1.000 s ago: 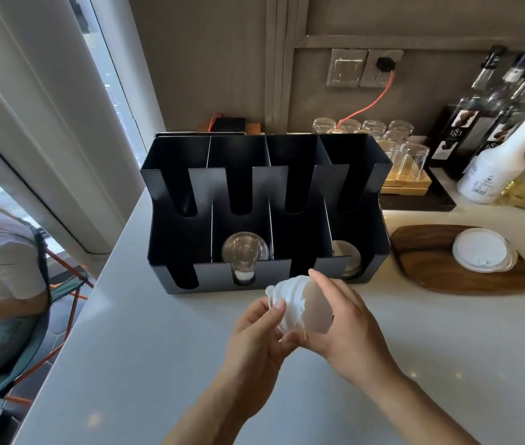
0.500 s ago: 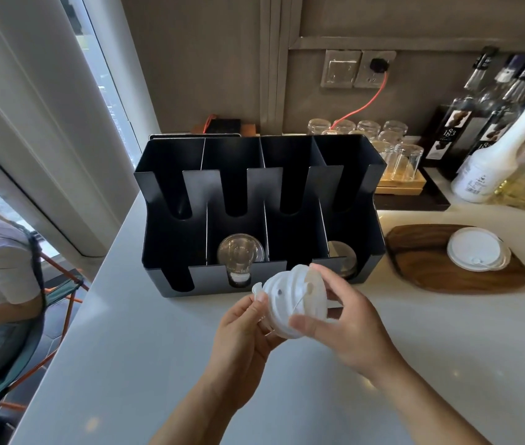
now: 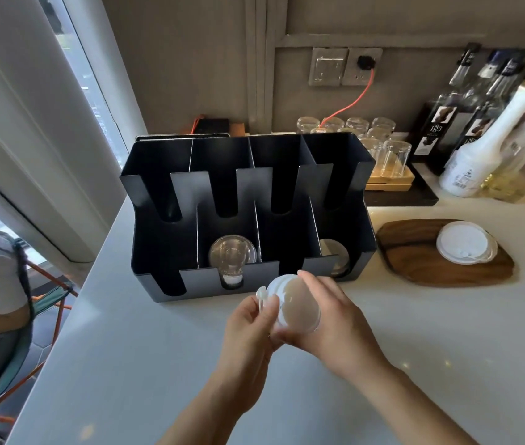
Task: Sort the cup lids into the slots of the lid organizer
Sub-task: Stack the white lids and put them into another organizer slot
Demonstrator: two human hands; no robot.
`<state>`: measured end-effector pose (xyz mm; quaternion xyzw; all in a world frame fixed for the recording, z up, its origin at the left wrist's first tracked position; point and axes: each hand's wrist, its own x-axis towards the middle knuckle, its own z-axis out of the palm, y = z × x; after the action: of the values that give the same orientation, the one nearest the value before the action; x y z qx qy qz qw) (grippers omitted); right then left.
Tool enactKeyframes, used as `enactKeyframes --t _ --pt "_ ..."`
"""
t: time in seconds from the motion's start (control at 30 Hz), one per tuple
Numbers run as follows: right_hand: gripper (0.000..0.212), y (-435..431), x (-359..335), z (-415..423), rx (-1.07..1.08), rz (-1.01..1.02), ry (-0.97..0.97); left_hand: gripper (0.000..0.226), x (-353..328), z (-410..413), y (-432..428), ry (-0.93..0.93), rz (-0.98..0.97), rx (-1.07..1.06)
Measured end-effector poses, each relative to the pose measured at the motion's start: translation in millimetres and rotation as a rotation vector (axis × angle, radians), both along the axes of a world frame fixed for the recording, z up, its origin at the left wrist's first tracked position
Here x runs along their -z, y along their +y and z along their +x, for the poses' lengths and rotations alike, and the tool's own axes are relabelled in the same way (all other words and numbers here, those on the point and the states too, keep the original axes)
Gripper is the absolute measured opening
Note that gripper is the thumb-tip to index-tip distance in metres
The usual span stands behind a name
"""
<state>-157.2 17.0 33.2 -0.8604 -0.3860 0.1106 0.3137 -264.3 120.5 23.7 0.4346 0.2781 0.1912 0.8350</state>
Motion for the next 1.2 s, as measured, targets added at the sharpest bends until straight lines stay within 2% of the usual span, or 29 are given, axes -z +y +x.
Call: enactKeyframes --t 0.07,0.1,0.17,0.23,0.3,0.37,0.43,0.6,0.73,0.83,0.97,1.1,1.2 --pt "0.102 1 2 -1 0.004 0.027 0.018 0.040 3 2 1 0.045 0.116 -0.011" --pt "0.102 1 2 -1 0.001 0.048 0.089 0.037 3 3 2 0.055 0.135 -0.028" --pt "0.101 -3 0 0 -0.031 0.163 0.394 0.033 3 5 7 0.036 0.119 -0.039" --pt "0.093 -6 -2 0 0.008 0.366 0.729 0.033 2 6 12 -0.023 0.058 -0.012" --pt "0.070 -7 -2 -1 0.152 0.472 0.809 0.034 1 6 14 -0.070 0.016 0.026" --pt "0.040 -7 -2 -2 0.232 0.493 0.760 0.035 2 6 14 -0.081 0.023 0.077" --pt "0.031 -11 -4 -1 0.252 0.480 0.745 0.036 1 5 14 -0.066 0.060 0.150" --pt "0.032 -44 -31 18 0.093 0.350 0.845 0.041 -15 -2 27 -0.039 0.062 0.488" --pt "0.037 -64 -45 35 -0.020 0.169 0.799 0.039 -23 17 20 0.066 0.128 0.677" --pt "0.041 -70 -44 49 -0.010 0.137 0.709 0.046 -17 33 2 0.071 -0.042 0.757" --pt "0.041 -78 -38 70 -0.023 0.084 0.614 0.057 -4 55 -27 -0.035 -0.401 0.813" --pt "0.030 -94 -33 97 0.010 0.111 0.298 0.068 -3 85 -52 -0.058 -0.453 0.723" --pt "0.028 -112 -27 124 0.040 0.143 0.222 0.059 -7 111 -69 -0.027 -0.453 0.629"
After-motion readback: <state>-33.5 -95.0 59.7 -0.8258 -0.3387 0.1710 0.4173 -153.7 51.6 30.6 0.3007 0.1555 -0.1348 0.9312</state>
